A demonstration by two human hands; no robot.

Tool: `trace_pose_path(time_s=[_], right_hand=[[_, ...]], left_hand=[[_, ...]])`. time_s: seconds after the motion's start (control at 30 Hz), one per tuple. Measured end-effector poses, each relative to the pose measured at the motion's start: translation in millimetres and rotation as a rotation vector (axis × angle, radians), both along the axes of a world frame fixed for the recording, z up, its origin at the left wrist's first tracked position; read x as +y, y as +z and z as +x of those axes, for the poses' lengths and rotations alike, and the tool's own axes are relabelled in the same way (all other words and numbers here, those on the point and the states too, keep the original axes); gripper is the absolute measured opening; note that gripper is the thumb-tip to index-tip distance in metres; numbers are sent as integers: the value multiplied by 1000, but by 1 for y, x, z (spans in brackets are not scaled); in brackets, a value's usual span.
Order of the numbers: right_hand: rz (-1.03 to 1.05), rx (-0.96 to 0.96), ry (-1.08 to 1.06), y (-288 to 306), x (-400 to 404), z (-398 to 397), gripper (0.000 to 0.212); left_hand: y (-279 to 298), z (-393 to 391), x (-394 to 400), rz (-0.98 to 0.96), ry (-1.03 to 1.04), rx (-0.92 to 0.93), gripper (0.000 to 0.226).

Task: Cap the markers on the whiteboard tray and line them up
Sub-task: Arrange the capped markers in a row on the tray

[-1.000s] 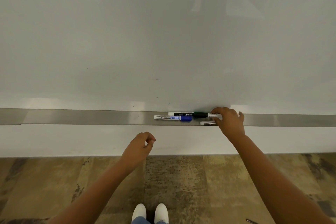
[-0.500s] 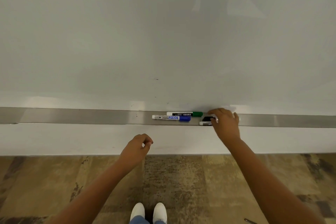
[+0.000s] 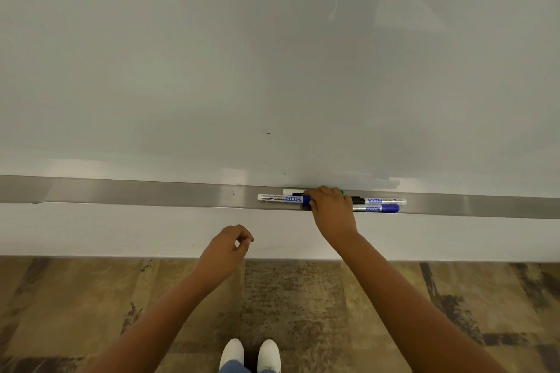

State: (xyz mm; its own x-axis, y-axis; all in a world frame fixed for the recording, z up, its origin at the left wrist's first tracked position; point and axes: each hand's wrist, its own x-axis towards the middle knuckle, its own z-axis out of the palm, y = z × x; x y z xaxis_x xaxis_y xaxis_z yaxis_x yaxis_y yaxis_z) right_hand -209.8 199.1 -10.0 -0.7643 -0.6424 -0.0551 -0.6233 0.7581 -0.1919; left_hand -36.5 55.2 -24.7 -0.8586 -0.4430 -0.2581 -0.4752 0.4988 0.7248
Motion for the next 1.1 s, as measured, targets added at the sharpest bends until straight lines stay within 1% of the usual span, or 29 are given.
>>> trace_pose_path(time_s=[0.17,0.4,0.5,0.57,0.63,0.77,0.83,0.9,0.93,1.1], right_hand=[[93,-44,-2,1,-2,-3,27],[125,-160,69,11,-3,-8,28],[116,-245,99,17,-2,-12,28],[-10,-328,81,23,-1,-13,26],[-213,-387,30,35,-1,-14,24],[-588,-380,-56,63,-11,-12,24],[-662,-337,-17,73,-19,-7,23],[-639,-281,73,78,-27,-1,22],[-593,-260,123,78,-32,1,22],[-215,-117,289,57,-63,18,25]], left_hand=[[0,2,0,2,11,-5,14],[5,2,2,15,11,10,12],[5,4,1,16,12,14,12],[5,5,0,15,18,20,12],[5,6,-1,12,22,23,12],[4,9,-3,8,27,6,12],[3,10,-2,13,33,3,12],[3,10,-1,14,35,1,13],[4,10,-1,16,35,2,12],[5,13,-2,20,61,-7,12]])
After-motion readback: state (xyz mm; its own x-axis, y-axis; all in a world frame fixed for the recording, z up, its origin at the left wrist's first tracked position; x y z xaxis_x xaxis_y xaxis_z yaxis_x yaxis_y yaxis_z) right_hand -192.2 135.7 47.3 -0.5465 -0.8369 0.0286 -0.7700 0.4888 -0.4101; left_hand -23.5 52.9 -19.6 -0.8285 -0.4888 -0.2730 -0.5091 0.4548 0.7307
